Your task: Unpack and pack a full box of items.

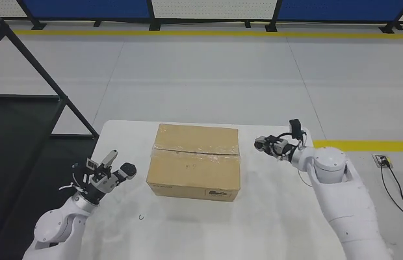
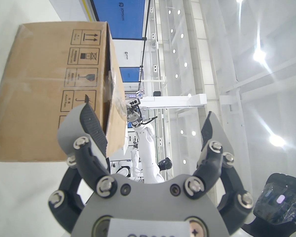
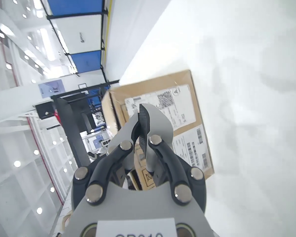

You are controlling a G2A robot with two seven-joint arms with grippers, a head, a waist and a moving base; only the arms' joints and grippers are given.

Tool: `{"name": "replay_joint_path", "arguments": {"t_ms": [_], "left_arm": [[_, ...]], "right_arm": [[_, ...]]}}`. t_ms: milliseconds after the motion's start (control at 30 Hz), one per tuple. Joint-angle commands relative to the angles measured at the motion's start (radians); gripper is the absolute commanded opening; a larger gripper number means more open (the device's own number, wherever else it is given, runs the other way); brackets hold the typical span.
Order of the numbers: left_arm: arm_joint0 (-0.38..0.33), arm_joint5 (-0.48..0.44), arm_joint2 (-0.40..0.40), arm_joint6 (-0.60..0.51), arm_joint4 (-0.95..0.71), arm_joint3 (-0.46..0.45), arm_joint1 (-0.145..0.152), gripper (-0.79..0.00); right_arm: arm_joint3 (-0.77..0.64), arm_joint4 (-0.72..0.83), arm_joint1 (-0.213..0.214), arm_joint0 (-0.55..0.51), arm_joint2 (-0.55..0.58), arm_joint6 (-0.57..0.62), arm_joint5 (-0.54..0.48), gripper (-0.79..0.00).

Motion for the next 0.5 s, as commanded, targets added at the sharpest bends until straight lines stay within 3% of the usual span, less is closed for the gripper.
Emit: {"name": "replay_joint_path", "arguments": {"t_ms": [0,33,67,167,200,400,467], "left_arm": [[-0.006,0.003,-0.01,-0.001,-0.007,0.013,0.002,0.0],[-0.009,0.004,-0.016,0.0,-0.012,0.021,0.003,0.0],[-0.013,0.005,-0.02,-0.003,-0.017,0.027,0.004,0.0],[-0.018,0.01,-0.025,-0.018,-0.023,0.038,0.005,0.0],[-0.018,0.009,-0.025,-0.016,-0.022,0.037,0.005,0.0],[-0.018,0.01,-0.025,-0.018,-0.023,0.038,0.005,0.0],[-0.018,0.01,-0.025,-0.018,-0.023,0.038,0.005,-0.001]], "right_arm": [[-0.006,0.046,0.004,-0.012,0.038,-0.032,-0.035,-0.785],[-0.011,0.07,0.004,-0.02,0.053,-0.05,-0.053,-0.56],[-0.019,0.086,0.005,-0.028,0.063,-0.07,-0.079,0.0],[-0.024,0.097,0.004,-0.033,0.067,-0.077,-0.096,0.0],[-0.025,0.1,0.005,-0.034,0.068,-0.079,-0.102,-0.675],[-0.024,0.097,0.004,-0.033,0.067,-0.077,-0.096,-0.294],[-0.024,0.097,0.004,-0.033,0.067,-0.077,-0.096,-0.208]]}}
